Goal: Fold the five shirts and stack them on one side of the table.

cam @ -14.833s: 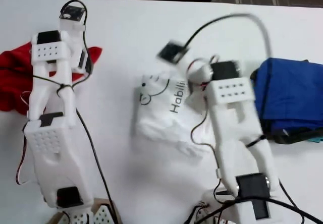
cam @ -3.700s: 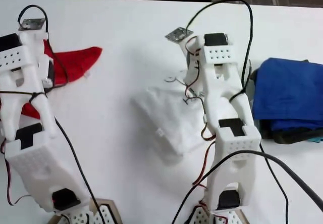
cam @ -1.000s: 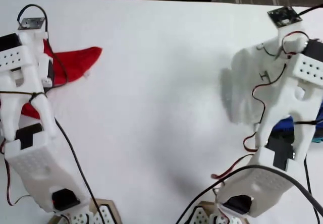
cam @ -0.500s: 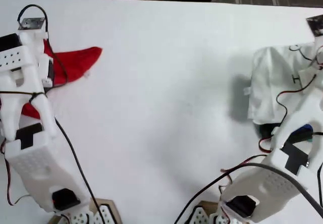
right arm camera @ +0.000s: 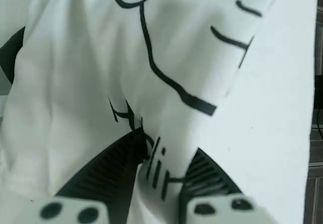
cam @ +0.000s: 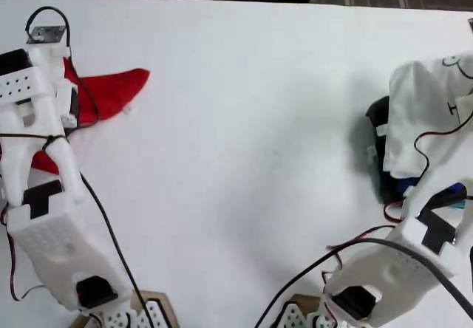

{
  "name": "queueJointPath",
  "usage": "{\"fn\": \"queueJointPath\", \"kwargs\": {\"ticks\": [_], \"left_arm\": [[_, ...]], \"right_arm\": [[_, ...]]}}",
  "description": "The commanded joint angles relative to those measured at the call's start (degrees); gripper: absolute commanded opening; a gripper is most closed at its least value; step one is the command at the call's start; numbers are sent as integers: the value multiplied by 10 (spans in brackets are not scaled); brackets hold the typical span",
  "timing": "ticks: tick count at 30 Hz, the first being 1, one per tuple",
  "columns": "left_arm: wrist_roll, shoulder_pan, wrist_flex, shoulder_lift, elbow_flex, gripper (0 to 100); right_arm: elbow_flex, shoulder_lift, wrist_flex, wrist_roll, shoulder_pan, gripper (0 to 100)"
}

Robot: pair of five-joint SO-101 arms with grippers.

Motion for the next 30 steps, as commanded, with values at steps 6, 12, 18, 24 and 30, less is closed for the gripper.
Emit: {"fn": "queueJointPath", "kwargs": {"ticks": [6, 12, 18, 24, 30], "left_arm": [[-4, -6, 14, -40, -22, 28], [-1, -4, 11, -39, -22, 28], [-1, -4, 11, -39, -22, 28], [-1, -4, 10, -38, -22, 28], [0, -4, 10, -38, -22, 28]], "right_arm": [[-33, 99, -49, 4, 49, 22], [-33, 116, -59, 4, 52, 23], [-40, 101, -53, 0, 51, 174], [-112, 32, -27, -33, 48, 316], [-156, 1, -5, -106, 7, 241]]}}
